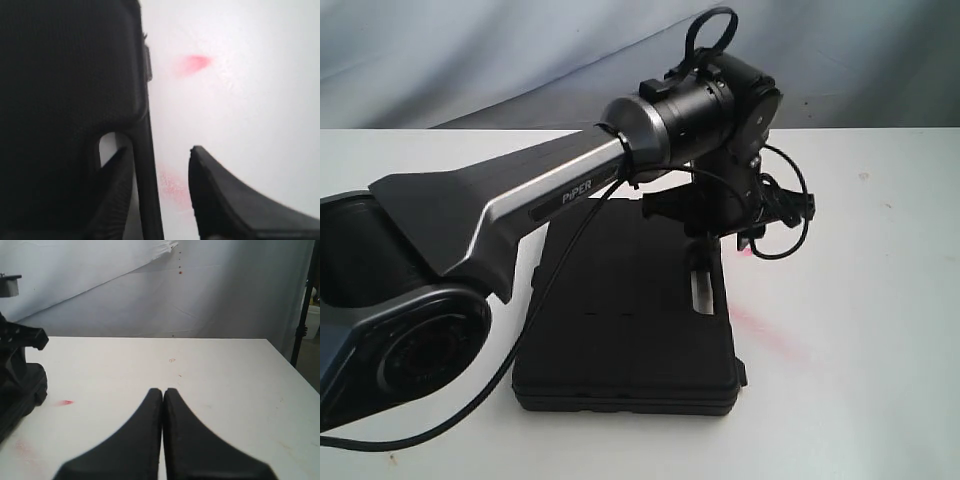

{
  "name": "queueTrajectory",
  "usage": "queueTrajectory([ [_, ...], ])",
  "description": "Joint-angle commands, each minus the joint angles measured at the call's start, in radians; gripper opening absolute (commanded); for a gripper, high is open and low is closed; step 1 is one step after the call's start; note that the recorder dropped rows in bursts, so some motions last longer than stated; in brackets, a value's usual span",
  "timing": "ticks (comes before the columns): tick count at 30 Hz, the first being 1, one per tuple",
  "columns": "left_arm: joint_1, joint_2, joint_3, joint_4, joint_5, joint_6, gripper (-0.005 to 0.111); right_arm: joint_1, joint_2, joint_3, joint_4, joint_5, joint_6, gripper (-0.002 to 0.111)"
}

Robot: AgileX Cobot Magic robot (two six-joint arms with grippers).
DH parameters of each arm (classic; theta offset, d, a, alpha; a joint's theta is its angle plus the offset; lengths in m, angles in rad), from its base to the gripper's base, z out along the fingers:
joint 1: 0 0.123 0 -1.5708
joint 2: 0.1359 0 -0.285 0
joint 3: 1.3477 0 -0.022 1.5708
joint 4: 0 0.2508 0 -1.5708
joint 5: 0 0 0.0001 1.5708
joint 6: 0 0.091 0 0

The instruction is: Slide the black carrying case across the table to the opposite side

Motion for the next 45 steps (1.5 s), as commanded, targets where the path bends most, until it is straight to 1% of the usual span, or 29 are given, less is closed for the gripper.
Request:
queueTrajectory([
  [1,-0.009,-0.021,-0.048,0.009,0.011,0.143,0.036,-0.002,-0.006,0.003,0.003,0.003,-0.001,0.0],
  [2,-0.011,-0.021,-0.048,0.009,0.011,0.172,0.033,-0.002,-0.006,0.003,0.003,0.003,-0.001,0.0],
  [3,-0.011,-0.021,-0.048,0.017,0.011,0.212,0.028,-0.002,-0.006,0.003,0.003,0.003,-0.001,0.0],
  [5,-0.017,-0.019,-0.048,0.051,0.011,0.271,0.014,-0.002,-0.006,0.003,0.003,0.003,-0.001,0.0],
  [7,-0.024,-0.022,-0.048,0.109,0.011,0.276,0.0,-0.002,-0.006,0.003,0.003,0.003,-0.001,0.0],
  [10,-0.029,-0.038,-0.048,0.157,0.011,0.289,0.0,-0.002,-0.006,0.003,0.003,0.003,-0.001,0.0],
  [13,-0.029,-0.056,-0.048,0.157,0.011,0.326,0.0,-0.002,-0.006,0.003,0.003,0.003,-0.001,0.0],
  [17,-0.029,-0.074,-0.048,0.15,0.011,0.328,0.0,-0.002,-0.006,0.003,0.003,0.003,-0.001,0.0],
  [27,-0.069,-0.08,-0.048,0.168,0.011,0.353,0.0,-0.002,-0.006,0.003,0.003,0.003,-0.001,0.0],
  [31,-0.075,-0.092,-0.048,0.165,0.011,0.38,0.0,-0.002,-0.006,0.003,0.003,0.003,-0.001,0.0],
  [35,-0.075,-0.141,-0.041,0.181,0.011,0.396,0.0,-0.002,-0.006,0.003,0.003,0.003,-0.001,0.0],
  [37,-0.075,-0.181,-0.006,0.202,0.011,0.407,0.0,-0.002,-0.006,0.003,0.003,0.003,-0.001,0.0],
  [40,-0.075,-0.256,0.082,0.217,-0.007,0.389,0.0,-0.002,-0.006,0.003,0.003,0.003,-0.001,0.0],
  [43,-0.075,-0.35,0.201,0.278,-0.022,0.354,0.0,-0.002,-0.006,0.003,0.003,0.003,-0.001,0.0],
  [45,-0.075,-0.425,0.309,0.334,-0.044,0.313,0.0,-0.002,-0.006,0.003,0.003,0.003,-0.001,0.0],
])
